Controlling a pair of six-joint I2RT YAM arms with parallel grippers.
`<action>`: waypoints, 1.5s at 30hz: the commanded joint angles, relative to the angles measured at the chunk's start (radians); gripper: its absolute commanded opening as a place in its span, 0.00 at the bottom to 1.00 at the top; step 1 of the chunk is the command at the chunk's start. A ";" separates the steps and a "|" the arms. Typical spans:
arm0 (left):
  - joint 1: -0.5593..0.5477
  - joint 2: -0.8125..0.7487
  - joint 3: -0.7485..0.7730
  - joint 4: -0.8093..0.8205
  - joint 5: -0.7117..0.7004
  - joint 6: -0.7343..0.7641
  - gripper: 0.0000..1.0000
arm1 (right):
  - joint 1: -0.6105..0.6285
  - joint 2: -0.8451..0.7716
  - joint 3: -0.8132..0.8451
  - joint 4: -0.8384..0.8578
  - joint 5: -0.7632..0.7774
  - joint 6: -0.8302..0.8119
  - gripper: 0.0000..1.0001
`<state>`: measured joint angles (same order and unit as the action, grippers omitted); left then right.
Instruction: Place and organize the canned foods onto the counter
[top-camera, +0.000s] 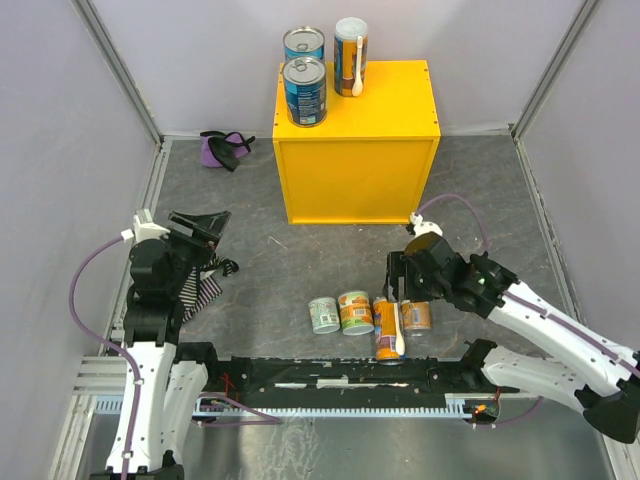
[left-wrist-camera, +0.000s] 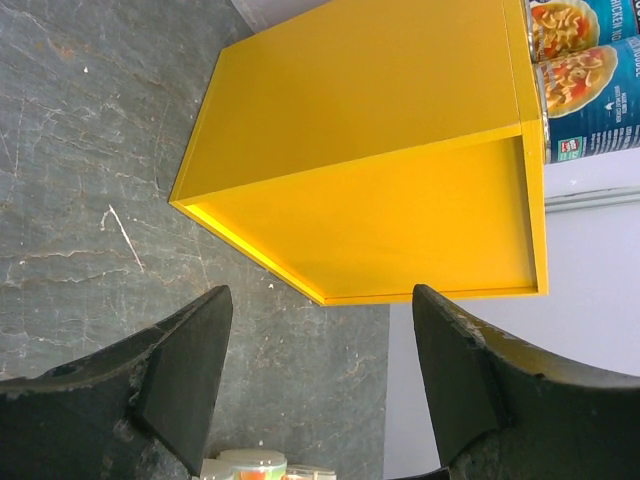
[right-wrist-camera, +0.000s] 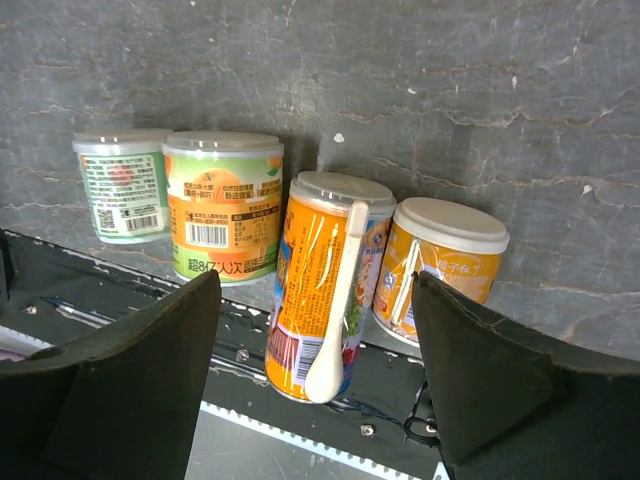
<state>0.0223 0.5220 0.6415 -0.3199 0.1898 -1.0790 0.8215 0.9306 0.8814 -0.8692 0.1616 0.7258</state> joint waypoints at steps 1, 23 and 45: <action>0.002 0.000 -0.011 0.049 0.034 -0.034 0.79 | 0.036 0.037 -0.023 0.040 0.050 0.076 0.85; 0.002 0.061 -0.044 0.112 0.082 -0.023 0.79 | 0.110 0.269 -0.107 0.184 0.115 0.179 0.87; 0.002 0.052 -0.070 0.142 0.087 -0.045 0.78 | 0.114 0.393 -0.161 0.266 0.107 0.178 0.88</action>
<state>0.0223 0.5861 0.5766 -0.2291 0.2466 -1.0824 0.9276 1.3067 0.7250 -0.6422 0.2531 0.8928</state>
